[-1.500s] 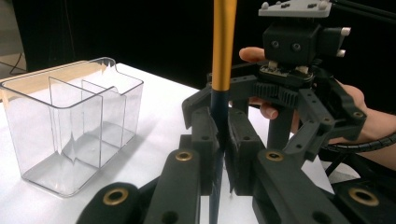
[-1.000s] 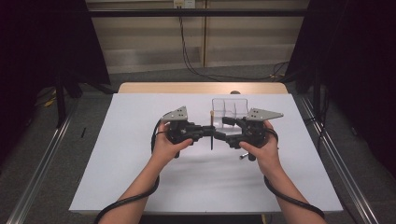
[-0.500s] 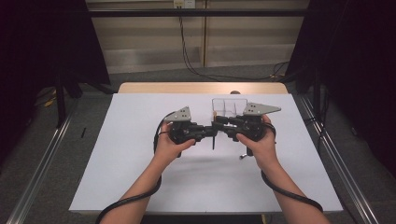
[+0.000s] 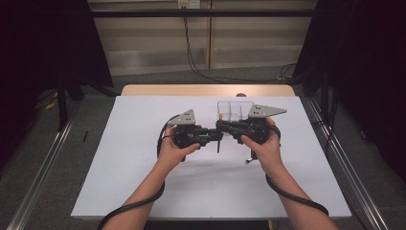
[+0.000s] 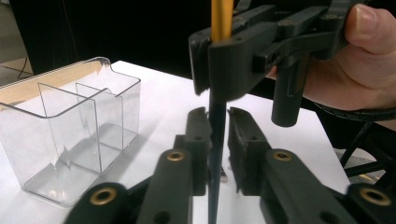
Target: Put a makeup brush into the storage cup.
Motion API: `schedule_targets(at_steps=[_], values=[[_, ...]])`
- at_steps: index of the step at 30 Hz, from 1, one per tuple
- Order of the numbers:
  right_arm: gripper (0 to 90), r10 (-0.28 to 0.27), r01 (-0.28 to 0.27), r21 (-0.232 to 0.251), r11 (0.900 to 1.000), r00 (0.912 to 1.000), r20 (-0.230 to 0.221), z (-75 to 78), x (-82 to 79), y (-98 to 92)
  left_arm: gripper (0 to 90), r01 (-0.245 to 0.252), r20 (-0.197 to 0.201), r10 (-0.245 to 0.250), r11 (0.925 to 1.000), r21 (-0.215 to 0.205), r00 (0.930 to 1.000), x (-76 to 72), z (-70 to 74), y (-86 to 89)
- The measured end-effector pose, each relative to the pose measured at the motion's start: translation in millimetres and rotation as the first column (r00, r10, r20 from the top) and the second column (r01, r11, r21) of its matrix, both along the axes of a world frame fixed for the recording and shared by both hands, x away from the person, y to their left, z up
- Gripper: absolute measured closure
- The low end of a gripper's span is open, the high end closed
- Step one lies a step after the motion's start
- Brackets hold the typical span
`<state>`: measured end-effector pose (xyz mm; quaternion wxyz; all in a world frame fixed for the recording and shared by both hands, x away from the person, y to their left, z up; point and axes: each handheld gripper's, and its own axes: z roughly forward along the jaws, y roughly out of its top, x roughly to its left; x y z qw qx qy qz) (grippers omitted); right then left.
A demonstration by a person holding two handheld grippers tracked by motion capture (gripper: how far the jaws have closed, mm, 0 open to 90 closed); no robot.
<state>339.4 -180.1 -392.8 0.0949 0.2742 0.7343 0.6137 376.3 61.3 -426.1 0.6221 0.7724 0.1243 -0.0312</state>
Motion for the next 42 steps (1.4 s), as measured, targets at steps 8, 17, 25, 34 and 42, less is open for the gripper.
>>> schedule_targets(at_steps=[8,17,25,34,42], values=[[84.8,0.0,0.0,0.018,1.0,1.0,0.009,1.5,0.2,-1.3,56.1,-0.009,-0.011,0.008,0.9999,-0.012,0.9999,-0.6,-0.2,4.1],[84.8,-0.002,0.002,0.023,1.0,0.9998,0.019,2.6,0.5,-2.9,27.7,-0.051,-0.018,0.05,0.9986,-0.017,0.9986,-1.6,0.0,11.3],[84.8,0.0,-0.001,0.027,1.0,0.9997,0.023,2.6,0.7,-3.9,9.6,-0.062,-0.002,0.062,0.998,-0.015,0.9981,-3.1,1.3,18.9],[84.8,-0.003,0.003,0.023,1.0,0.9998,0.022,1.1,0.8,-5.8,2.9,-0.083,-0.002,0.083,0.9962,-0.025,0.9965,-5.0,1.2,33.6],[84.8,-0.009,0.008,0.022,1.0,0.9996,0.026,1.7,1.2,-9.8,0.6,-0.11,0.009,0.11,0.9936,-0.027,0.9939,-7.0,2.1,53.9]])
